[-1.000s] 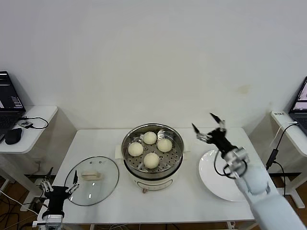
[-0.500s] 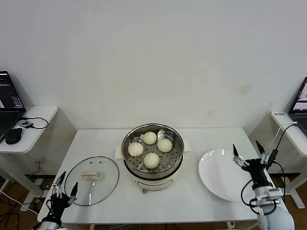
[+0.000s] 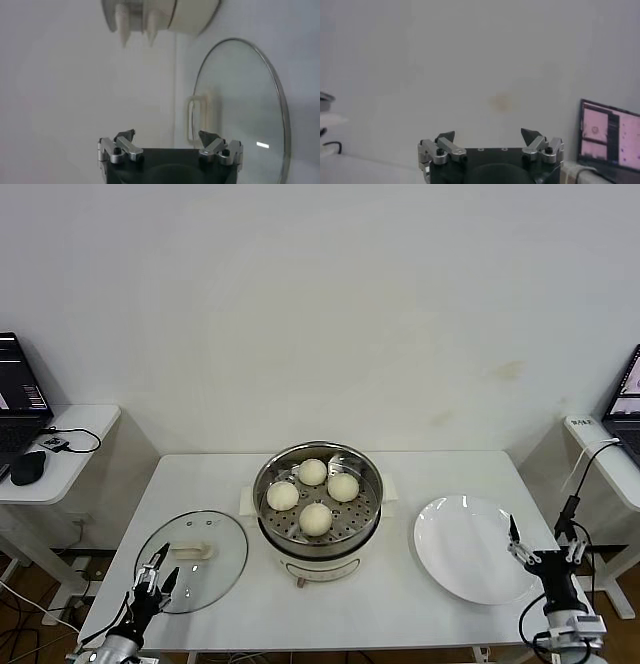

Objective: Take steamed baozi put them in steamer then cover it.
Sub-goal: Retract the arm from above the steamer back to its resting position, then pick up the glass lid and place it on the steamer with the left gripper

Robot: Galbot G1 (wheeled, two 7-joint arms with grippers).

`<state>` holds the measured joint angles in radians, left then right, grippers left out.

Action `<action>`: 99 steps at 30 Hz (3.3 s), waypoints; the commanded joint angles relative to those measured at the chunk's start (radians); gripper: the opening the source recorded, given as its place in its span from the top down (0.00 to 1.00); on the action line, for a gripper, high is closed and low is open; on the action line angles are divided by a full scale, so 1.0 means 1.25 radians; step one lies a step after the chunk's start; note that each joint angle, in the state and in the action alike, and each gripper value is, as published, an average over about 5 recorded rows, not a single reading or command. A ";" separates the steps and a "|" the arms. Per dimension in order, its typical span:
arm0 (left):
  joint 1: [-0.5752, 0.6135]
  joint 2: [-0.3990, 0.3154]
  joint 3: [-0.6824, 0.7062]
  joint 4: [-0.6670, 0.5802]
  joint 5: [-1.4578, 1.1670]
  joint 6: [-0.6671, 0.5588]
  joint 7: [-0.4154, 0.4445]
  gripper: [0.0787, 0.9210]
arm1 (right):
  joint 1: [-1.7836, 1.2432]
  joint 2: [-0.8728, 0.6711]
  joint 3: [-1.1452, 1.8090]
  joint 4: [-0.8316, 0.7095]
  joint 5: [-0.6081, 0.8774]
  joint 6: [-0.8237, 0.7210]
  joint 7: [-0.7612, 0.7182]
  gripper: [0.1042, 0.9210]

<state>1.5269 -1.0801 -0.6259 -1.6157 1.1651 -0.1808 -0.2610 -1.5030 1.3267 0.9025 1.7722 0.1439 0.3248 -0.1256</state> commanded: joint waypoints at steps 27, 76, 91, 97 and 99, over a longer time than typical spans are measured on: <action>-0.218 0.029 0.093 0.170 0.003 0.005 0.029 0.12 | -0.053 0.047 0.021 -0.010 -0.046 0.026 -0.004 0.12; -0.062 0.062 -0.100 -0.072 -0.147 0.092 0.071 0.91 | -0.055 0.052 -0.028 -0.014 -0.084 0.039 -0.004 0.12; -0.084 0.177 -0.047 -0.375 -0.314 0.266 0.269 0.91 | -0.064 0.053 -0.049 -0.001 -0.103 0.043 -0.005 0.12; -0.189 0.198 0.150 -0.400 -0.307 0.338 0.265 0.91 | -0.067 0.075 -0.052 0.002 -0.154 0.056 0.000 0.12; -0.237 0.189 0.217 -0.390 -0.291 0.357 0.268 0.91 | -0.068 0.082 -0.053 0.002 -0.165 0.059 0.000 0.12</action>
<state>1.3861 -0.8899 -0.6656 -1.9636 0.8437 0.1036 -0.0014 -1.5865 1.4053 0.8396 1.7741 -0.0012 0.3892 -0.1267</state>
